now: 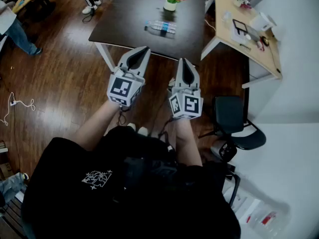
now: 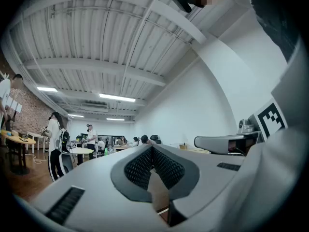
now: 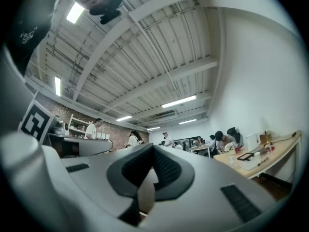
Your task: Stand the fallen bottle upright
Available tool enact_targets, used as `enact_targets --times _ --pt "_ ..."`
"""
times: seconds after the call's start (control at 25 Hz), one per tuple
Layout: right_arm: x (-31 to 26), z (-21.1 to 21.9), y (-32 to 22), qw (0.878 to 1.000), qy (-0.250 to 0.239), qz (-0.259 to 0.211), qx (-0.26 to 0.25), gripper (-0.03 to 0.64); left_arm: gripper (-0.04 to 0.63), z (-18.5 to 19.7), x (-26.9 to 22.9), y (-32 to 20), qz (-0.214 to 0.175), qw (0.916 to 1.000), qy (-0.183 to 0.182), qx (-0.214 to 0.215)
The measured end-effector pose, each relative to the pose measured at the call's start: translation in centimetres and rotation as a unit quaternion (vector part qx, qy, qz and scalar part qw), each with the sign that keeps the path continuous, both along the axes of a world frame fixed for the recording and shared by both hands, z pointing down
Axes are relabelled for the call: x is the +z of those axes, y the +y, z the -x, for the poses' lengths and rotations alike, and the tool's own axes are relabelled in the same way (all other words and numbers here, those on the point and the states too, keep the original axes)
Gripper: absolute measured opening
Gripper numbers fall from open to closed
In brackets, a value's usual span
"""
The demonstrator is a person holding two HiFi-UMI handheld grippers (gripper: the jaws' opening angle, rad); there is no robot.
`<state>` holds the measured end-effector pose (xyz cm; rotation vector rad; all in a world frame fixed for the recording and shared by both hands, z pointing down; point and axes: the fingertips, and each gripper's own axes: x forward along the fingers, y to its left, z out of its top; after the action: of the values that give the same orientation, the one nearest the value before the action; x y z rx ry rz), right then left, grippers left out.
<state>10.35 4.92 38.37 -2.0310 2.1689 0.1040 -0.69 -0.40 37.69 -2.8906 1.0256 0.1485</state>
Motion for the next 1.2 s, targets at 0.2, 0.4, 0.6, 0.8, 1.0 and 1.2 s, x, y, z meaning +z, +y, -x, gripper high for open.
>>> enact_targets --times 0.2,0.4,0.6,0.8,1.0,1.2 --pt "0.6 -0.7 -1.4 1.0 0.003 0.009 -0.01 0.023 -0.007 -0.9 0.4 -1.0 0.01 0.9999 0.007 0.003" --pt "1.3 -1.4 -3.5 1.0 0.003 0.016 -0.016 0.023 -0.008 -1.7 1.0 -3.1 0.011 0.9999 0.001 -0.005" --pt "2.4 -2.5 -6.6 1.0 0.007 0.025 -0.016 0.024 -0.008 -2.8 2.2 -6.0 0.017 0.9999 0.0 -0.001" --pt "3.7 -4.0 -11.6 0.999 0.012 0.042 -0.01 0.025 -0.007 -4.2 3.2 -11.4 0.016 0.9998 -0.003 0.007" --pt "3.7 -4.4 -18.6 0.999 0.011 0.044 -0.006 0.023 -0.007 -5.1 3.4 -17.4 0.03 0.9993 -0.006 0.023" --pt "4.2 -4.8 -25.2 0.999 0.003 0.052 -0.003 0.024 -0.006 -6.3 4.1 -23.3 0.036 0.9986 -0.012 0.036"
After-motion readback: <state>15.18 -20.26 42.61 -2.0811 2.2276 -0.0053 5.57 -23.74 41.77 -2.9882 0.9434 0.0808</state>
